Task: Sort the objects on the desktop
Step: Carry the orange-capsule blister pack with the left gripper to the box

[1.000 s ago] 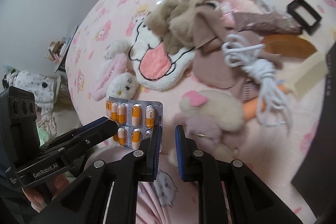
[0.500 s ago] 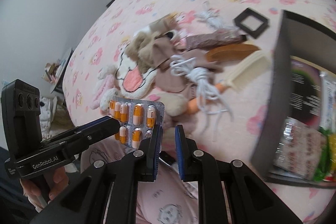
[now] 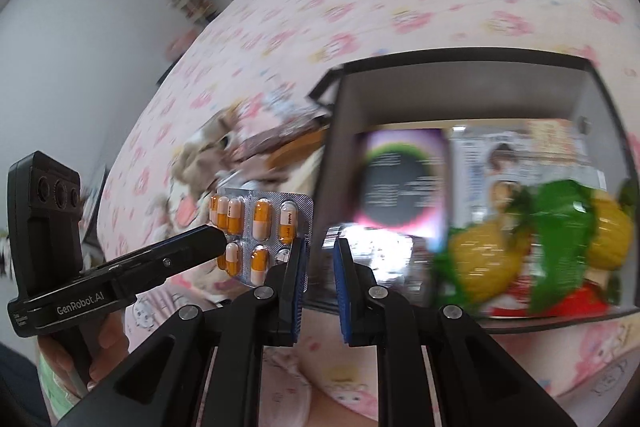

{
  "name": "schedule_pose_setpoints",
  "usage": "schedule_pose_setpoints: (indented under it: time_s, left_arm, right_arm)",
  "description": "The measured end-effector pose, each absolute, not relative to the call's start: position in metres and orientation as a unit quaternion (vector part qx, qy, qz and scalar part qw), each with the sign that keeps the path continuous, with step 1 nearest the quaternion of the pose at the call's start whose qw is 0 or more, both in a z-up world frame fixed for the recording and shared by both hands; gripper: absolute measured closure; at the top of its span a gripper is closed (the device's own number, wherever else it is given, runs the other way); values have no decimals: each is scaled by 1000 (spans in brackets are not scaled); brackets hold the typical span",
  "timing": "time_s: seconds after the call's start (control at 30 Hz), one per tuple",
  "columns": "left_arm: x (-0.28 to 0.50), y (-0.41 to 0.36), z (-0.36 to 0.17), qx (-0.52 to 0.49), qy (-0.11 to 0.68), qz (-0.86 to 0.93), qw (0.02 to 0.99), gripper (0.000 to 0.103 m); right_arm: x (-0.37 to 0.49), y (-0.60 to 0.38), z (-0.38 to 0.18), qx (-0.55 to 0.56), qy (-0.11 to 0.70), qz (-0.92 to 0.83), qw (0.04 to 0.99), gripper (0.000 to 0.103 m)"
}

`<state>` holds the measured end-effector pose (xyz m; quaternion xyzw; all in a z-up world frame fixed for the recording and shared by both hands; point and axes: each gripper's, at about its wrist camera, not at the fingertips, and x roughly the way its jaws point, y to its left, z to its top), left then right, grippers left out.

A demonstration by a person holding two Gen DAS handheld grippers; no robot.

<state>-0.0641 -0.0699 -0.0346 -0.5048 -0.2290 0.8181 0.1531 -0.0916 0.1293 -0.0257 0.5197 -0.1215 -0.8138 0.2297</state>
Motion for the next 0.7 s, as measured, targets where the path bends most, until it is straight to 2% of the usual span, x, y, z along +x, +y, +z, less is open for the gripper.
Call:
schedule_pose_setpoints:
  time_s: [0.27,0.7]
  left_arm:
    - [-80,-23,-50,-533,-188,808,168,63]
    - [-76,4,-54,-559,-90,812,139,63]
  right_arm:
    - [-93,174,-40,524,-132,-820,191,90]
    - [-88,178,-69,544,-132,-808,184,90]
